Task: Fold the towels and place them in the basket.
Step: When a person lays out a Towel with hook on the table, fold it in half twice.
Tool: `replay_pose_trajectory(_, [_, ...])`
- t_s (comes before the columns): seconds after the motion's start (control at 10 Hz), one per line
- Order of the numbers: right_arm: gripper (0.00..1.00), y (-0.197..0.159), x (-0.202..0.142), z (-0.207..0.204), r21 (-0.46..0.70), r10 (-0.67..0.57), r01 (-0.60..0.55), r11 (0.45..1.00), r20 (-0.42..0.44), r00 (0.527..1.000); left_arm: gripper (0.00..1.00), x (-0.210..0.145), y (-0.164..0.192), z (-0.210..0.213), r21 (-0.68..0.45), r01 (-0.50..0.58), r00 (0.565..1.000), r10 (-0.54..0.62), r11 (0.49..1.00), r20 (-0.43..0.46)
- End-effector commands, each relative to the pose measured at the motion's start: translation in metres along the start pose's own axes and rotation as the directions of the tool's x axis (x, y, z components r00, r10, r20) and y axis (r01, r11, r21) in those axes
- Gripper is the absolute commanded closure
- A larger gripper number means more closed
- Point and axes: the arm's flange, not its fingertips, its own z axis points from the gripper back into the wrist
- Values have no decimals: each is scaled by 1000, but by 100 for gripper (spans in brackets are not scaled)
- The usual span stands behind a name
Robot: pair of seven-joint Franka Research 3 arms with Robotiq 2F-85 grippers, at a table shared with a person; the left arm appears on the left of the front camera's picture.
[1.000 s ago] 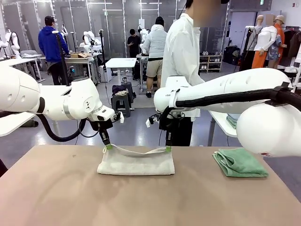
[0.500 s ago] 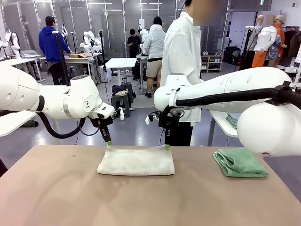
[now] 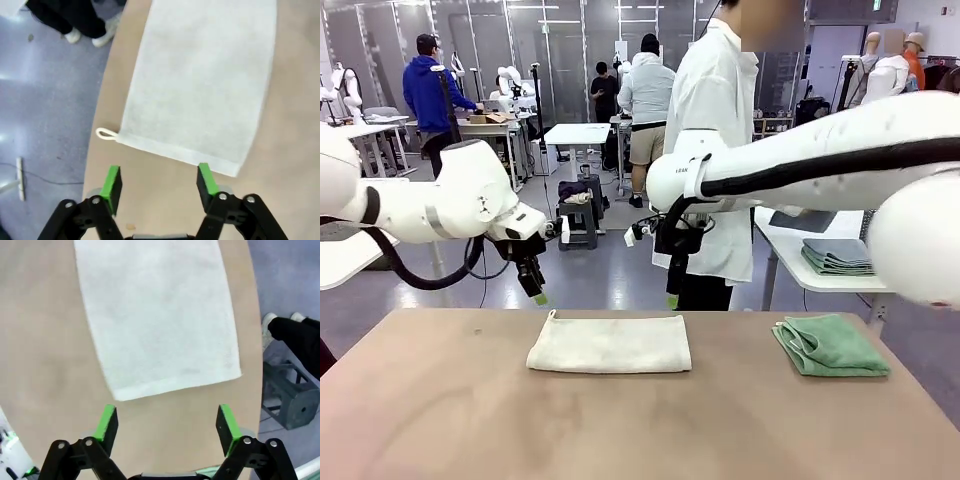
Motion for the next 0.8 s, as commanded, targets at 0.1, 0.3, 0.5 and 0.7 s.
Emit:
replay_pose_trajectory(0.1, [0, 79, -29, 19, -18, -297, 300, 954, 102, 949, 0, -42, -42, 46, -5, 105, 986, -103, 994, 128])
replay_pose_trajectory(0.3, [0, 99, -30, 21, -11, -409, 413, 911, 107, 906, 0, -62, -42, 55, 36, 147, 972, -151, 989, 178])
replay_pose_trajectory(0.5, [0, 106, -35, 24, 110, -160, 146, 983, 134, 978, 0, -87, -31, 58, 12, 189, 944, -185, 982, 272])
replay_pose_trajectory(0.7, [0, 95, -25, 27, 15, -389, 389, 921, 81, 918, 0, -116, -17, 60, -68, 196, 900, -153, 978, 407])
